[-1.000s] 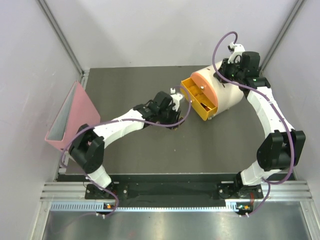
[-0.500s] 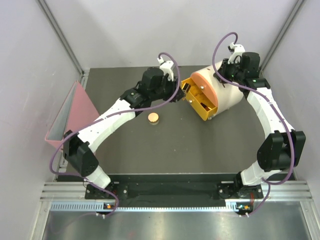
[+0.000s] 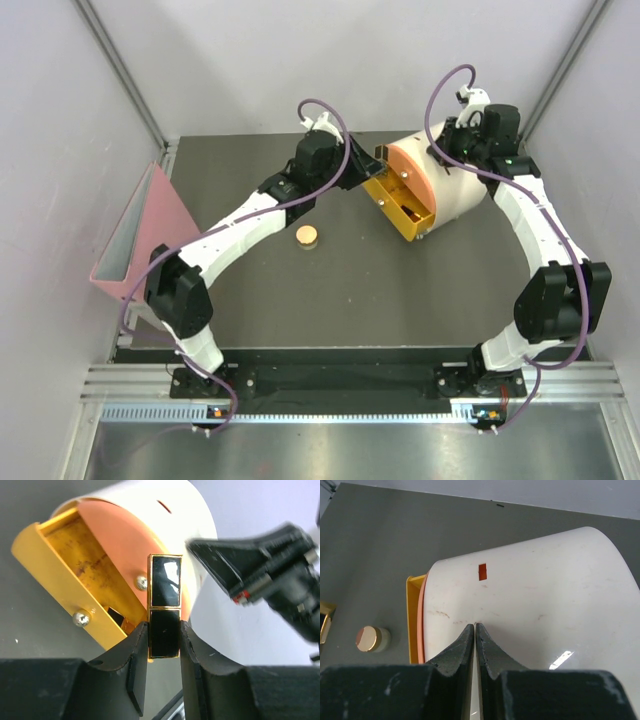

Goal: Organize the makeup

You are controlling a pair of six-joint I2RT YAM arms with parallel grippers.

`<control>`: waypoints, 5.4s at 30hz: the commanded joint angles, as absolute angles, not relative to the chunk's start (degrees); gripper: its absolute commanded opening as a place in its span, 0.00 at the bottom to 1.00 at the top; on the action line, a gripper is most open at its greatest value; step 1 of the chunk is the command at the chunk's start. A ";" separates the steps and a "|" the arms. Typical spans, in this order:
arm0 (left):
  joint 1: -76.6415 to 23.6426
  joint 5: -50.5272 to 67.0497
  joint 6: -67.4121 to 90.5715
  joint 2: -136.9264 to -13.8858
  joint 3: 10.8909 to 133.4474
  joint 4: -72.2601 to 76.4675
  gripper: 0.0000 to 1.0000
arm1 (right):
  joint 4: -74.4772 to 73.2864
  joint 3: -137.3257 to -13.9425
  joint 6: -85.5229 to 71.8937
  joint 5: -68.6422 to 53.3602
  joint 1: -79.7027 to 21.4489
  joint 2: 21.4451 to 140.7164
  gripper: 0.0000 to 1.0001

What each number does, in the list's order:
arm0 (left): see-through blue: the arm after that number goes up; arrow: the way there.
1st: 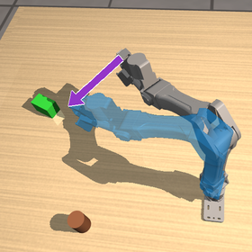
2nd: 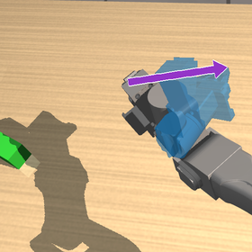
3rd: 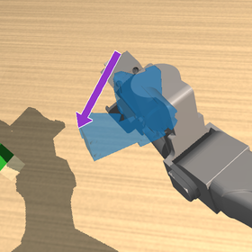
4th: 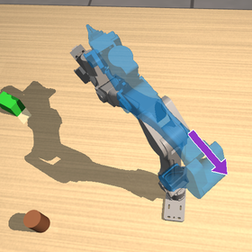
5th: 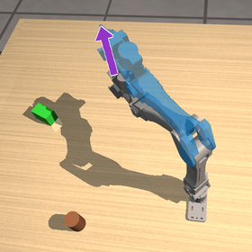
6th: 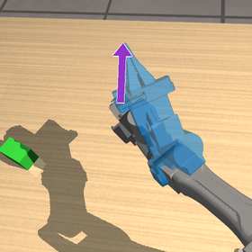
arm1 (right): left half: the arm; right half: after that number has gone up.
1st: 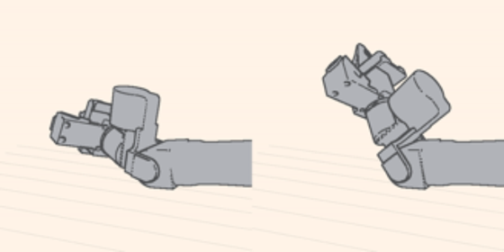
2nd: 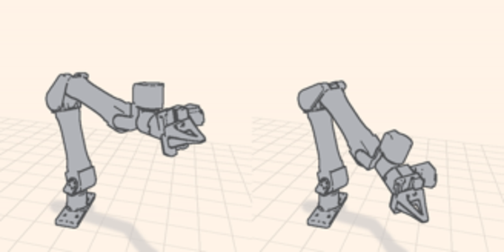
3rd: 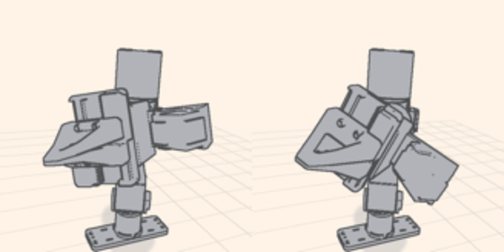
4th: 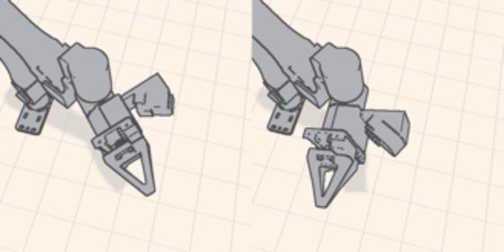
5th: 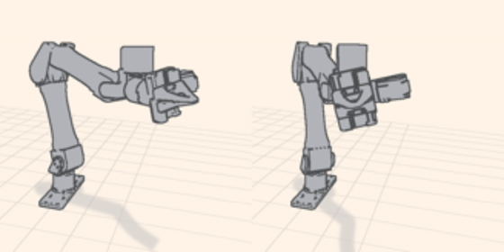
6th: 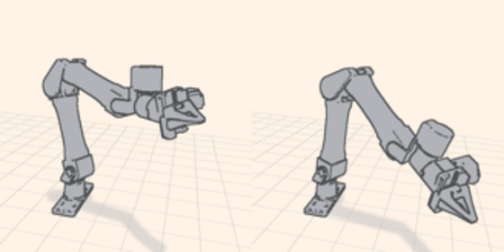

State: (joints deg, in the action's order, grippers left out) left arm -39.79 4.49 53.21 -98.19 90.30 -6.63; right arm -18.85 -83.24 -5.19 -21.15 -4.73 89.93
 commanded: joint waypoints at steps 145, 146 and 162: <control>-29.09 39.99 74.62 -127.87 91.40 13.71 0.50 | -32.87 -72.60 -7.38 -18.72 -5.01 94.39 0.06; -29.35 40.25 74.79 -129.01 91.67 13.97 0.51 | -32.87 -72.77 -7.30 -18.89 -4.92 94.39 0.06; -31.99 41.66 74.79 -136.67 98.69 12.84 0.53 | -34.28 -73.83 -5.80 -19.16 -5.01 95.10 0.06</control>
State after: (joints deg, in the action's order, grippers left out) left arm -31.48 40.56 74.91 -135.31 94.45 11.35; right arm -11.51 -78.87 -8.49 -21.34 -4.75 89.08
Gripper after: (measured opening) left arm 0.527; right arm 0.058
